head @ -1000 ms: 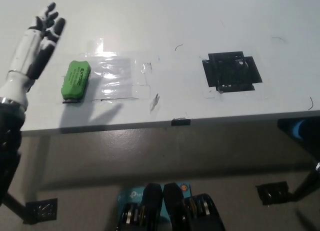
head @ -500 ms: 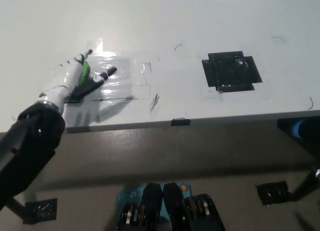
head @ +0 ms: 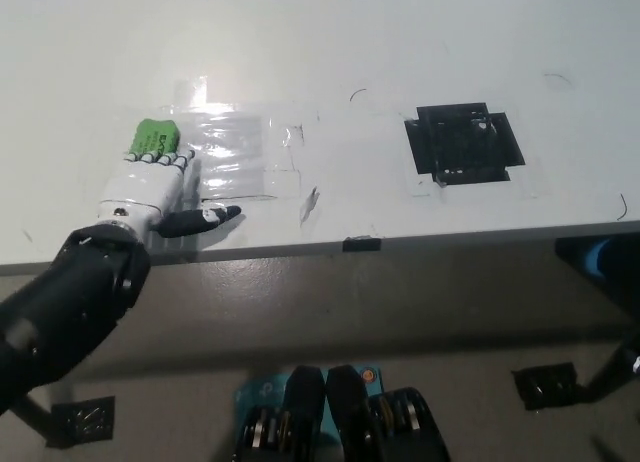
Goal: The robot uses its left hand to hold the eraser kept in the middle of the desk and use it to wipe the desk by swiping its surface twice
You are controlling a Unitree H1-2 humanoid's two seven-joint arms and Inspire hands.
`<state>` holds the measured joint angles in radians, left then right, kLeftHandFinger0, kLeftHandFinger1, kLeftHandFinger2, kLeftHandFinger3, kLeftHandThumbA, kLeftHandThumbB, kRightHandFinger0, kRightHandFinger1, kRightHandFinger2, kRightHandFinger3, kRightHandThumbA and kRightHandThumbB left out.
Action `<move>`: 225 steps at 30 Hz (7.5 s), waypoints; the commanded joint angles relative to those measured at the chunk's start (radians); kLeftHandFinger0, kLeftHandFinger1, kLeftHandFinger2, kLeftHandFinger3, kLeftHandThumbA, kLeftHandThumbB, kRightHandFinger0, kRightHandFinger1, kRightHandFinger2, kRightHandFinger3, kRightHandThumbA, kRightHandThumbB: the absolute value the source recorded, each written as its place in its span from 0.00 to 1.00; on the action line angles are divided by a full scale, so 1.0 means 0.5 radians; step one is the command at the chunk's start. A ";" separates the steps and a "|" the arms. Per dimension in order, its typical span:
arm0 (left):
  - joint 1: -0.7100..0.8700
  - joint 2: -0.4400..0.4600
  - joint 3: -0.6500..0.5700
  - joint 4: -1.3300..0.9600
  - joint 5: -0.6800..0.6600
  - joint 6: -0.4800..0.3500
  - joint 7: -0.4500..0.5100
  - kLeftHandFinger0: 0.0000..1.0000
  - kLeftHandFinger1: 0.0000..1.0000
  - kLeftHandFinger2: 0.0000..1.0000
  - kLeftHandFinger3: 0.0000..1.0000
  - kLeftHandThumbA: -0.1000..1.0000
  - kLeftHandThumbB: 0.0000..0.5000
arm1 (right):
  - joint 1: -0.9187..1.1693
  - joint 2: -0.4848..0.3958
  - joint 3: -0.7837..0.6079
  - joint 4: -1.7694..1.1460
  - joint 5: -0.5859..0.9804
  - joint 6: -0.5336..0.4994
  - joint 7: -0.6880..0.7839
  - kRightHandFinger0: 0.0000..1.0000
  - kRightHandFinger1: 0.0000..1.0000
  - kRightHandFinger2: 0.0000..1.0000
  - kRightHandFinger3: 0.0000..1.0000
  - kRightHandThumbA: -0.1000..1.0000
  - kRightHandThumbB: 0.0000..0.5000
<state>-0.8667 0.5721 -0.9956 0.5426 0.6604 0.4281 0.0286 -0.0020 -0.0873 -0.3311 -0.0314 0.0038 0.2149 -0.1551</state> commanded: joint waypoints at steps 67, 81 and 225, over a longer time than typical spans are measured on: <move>0.503 -0.127 0.443 0.005 0.841 -0.323 -0.393 1.00 1.00 1.00 1.00 1.00 1.00 | -0.024 -0.174 0.039 -0.199 0.017 -0.036 0.031 0.92 0.91 0.80 0.82 1.00 0.27; 0.471 -0.482 0.528 0.095 0.677 -0.326 -0.431 1.00 1.00 1.00 1.00 1.00 1.00 | -0.047 -0.181 0.054 -0.239 0.013 0.015 0.028 0.93 0.92 0.80 0.83 1.00 0.24; 0.762 -0.593 1.751 -1.377 -0.076 -0.761 0.284 1.00 1.00 1.00 1.00 1.00 0.80 | 0.055 -0.194 0.071 -0.267 -0.025 0.055 0.037 0.94 0.91 0.81 0.84 1.00 0.17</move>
<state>-0.6360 0.3591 -0.2077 0.2252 0.7457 -0.0249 0.1743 0.0333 -0.1623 -0.2869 -0.1145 -0.0218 0.2368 -0.1502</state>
